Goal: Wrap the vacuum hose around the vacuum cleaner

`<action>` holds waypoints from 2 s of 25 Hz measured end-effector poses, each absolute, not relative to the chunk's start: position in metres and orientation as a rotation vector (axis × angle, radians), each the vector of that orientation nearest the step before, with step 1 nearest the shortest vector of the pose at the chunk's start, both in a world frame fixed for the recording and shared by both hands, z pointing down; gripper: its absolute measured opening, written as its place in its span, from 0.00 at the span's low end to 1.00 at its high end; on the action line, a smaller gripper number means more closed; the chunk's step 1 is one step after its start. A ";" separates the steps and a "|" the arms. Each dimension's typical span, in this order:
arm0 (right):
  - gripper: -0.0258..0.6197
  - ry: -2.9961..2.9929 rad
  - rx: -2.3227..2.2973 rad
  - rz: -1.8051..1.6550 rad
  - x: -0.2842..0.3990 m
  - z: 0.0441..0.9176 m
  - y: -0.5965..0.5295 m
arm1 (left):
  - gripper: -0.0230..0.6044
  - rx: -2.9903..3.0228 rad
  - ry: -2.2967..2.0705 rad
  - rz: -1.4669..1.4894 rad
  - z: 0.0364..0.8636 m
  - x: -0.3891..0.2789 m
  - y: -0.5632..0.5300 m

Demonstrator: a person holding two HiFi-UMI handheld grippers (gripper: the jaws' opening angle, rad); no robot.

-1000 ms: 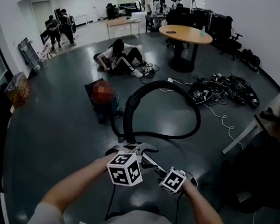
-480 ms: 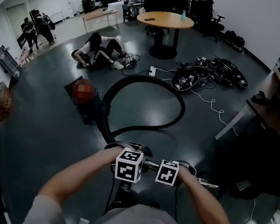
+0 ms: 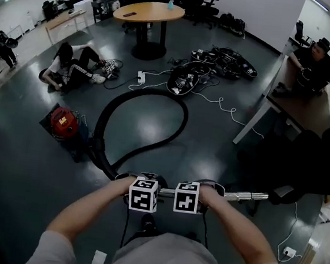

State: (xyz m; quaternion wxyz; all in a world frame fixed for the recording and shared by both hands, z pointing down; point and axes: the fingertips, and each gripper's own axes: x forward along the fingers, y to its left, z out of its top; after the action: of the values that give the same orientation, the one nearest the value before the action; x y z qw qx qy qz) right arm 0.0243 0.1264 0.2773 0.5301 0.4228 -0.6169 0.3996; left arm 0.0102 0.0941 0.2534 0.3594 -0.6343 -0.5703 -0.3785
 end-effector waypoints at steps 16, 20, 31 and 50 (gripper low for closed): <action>0.13 -1.475 1.032 1.038 0.021 0.288 0.092 | 0.29 -1.681 -1.574 -0.997 0.266 0.015 0.060; 0.21 -1.489 1.099 0.985 0.024 0.284 0.078 | 0.29 -1.714 -1.557 -1.051 0.272 0.011 0.051; 0.34 -1.421 1.184 0.721 0.062 0.223 0.060 | 0.29 -1.938 -1.461 -1.124 0.269 0.033 0.032; 0.34 -1.585 1.234 0.417 0.114 0.165 0.064 | 0.28 -2.111 -1.282 -1.277 0.275 0.081 0.036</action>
State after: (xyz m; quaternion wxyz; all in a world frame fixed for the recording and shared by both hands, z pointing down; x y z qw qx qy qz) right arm 0.1141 0.0640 0.1654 0.5186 0.5143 -0.6605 0.1739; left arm 0.0808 0.0363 0.2753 0.1799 -0.7469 -0.4535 -0.4518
